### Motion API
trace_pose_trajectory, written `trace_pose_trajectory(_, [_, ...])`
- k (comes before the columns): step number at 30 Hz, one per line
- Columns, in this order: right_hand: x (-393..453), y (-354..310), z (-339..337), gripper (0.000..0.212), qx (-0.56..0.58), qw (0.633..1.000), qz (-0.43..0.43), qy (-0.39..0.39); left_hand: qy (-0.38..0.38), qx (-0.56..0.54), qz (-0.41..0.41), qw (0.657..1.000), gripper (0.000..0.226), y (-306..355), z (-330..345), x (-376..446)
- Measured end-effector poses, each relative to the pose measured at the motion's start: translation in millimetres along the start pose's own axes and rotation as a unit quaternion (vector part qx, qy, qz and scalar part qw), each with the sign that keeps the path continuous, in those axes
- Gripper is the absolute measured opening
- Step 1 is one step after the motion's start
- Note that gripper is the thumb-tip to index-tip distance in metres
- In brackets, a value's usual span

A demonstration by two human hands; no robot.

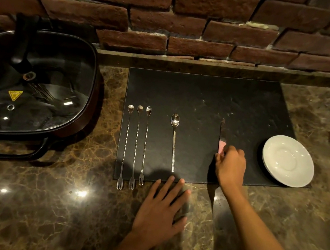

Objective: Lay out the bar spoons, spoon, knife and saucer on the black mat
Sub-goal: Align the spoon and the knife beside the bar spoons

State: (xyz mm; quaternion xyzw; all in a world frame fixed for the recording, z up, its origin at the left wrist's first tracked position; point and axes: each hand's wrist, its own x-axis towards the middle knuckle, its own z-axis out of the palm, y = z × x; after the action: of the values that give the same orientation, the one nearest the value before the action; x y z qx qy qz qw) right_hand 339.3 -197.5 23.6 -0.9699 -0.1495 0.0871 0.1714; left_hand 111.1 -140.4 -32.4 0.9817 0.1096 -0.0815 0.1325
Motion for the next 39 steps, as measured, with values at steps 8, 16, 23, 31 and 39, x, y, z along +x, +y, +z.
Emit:
trace_pose_trajectory(8, [-2.9,-5.5,8.3,0.012,0.023,0.999,-0.023,0.006,-0.003,0.004,-0.001,1.000,0.069,-0.6,0.5,0.8])
trace_pose_trajectory(16, [-5.0,-33.5,22.7,0.016,0.023,0.996,-0.080,-0.016,-0.012,0.000,-0.002,1.000,0.067,-1.1,2.3,2.0])
trace_pose_trajectory(23, [-5.4,-37.9,25.2,0.019,0.021,0.996,-0.086,-0.020,-0.007,0.001,0.001,1.000,0.067,-1.2,0.5,1.9])
trace_pose_trajectory(31, [-6.8,-35.8,25.7,0.019,0.018,0.996,-0.086,-0.026,-0.004,0.007,0.002,1.000,0.069,-1.4,2.9,1.0])
trace_pose_trajectory(39, [-7.0,-34.9,25.5,0.021,0.024,0.996,-0.085,-0.031,0.004,0.009,0.002,1.000,0.068,-1.7,5.0,1.5])
